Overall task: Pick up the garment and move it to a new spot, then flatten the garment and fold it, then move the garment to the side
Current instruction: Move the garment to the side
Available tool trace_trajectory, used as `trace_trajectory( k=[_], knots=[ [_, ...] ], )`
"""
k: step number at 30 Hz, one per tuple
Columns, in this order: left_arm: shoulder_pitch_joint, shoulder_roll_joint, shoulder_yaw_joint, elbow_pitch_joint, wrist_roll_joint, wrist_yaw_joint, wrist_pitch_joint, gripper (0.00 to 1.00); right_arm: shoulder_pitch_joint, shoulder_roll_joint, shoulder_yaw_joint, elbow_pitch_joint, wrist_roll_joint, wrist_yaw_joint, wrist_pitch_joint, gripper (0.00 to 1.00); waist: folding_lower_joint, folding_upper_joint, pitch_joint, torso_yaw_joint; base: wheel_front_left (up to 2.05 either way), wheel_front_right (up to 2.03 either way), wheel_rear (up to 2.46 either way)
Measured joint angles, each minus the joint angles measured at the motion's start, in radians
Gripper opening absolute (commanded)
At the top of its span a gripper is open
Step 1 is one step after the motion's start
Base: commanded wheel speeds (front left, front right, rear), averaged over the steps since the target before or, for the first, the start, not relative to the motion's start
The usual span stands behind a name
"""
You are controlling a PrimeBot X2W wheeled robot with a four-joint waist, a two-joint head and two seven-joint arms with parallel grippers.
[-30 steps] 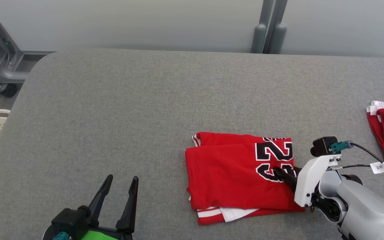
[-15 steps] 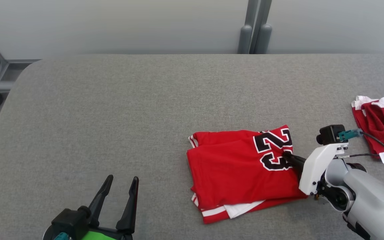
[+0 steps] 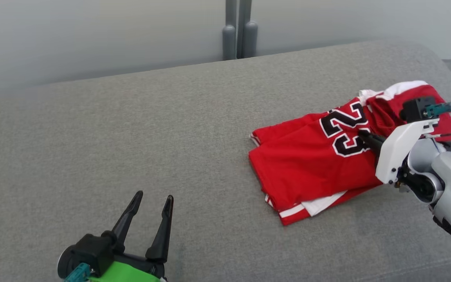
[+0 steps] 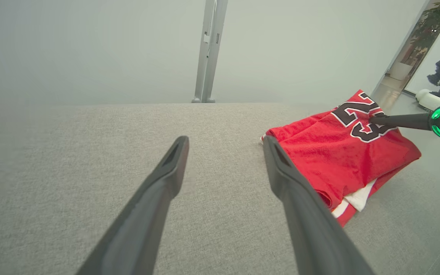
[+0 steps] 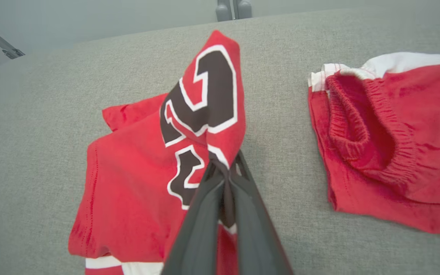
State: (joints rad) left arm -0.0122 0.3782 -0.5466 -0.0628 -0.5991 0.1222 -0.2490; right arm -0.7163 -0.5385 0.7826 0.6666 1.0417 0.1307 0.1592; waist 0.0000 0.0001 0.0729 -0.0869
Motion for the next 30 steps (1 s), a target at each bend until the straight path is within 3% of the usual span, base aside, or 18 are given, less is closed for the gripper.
trace_trajectory(
  k=[9,17,30],
  knots=[
    [-0.069,-0.022,0.007,0.013,0.042,-0.016,-0.009,1.00,-0.054,-0.018,-0.039,0.008,-0.030,0.000,0.006,0.00,0.0000,0.0000,0.043,-0.128,0.00,0.00,0.00],
    [-0.080,-0.030,0.014,0.033,0.052,-0.025,-0.009,1.00,-0.058,-0.006,-0.055,0.015,-0.045,0.000,0.005,0.00,0.0000,0.0000,0.070,-0.192,0.00,0.00,0.00],
    [-0.063,-0.031,0.028,0.045,0.053,-0.027,-0.012,1.00,-0.102,0.043,-0.111,0.091,-0.107,0.000,0.008,0.00,0.0000,0.0000,0.053,-0.156,0.00,0.00,0.00]
  ],
)
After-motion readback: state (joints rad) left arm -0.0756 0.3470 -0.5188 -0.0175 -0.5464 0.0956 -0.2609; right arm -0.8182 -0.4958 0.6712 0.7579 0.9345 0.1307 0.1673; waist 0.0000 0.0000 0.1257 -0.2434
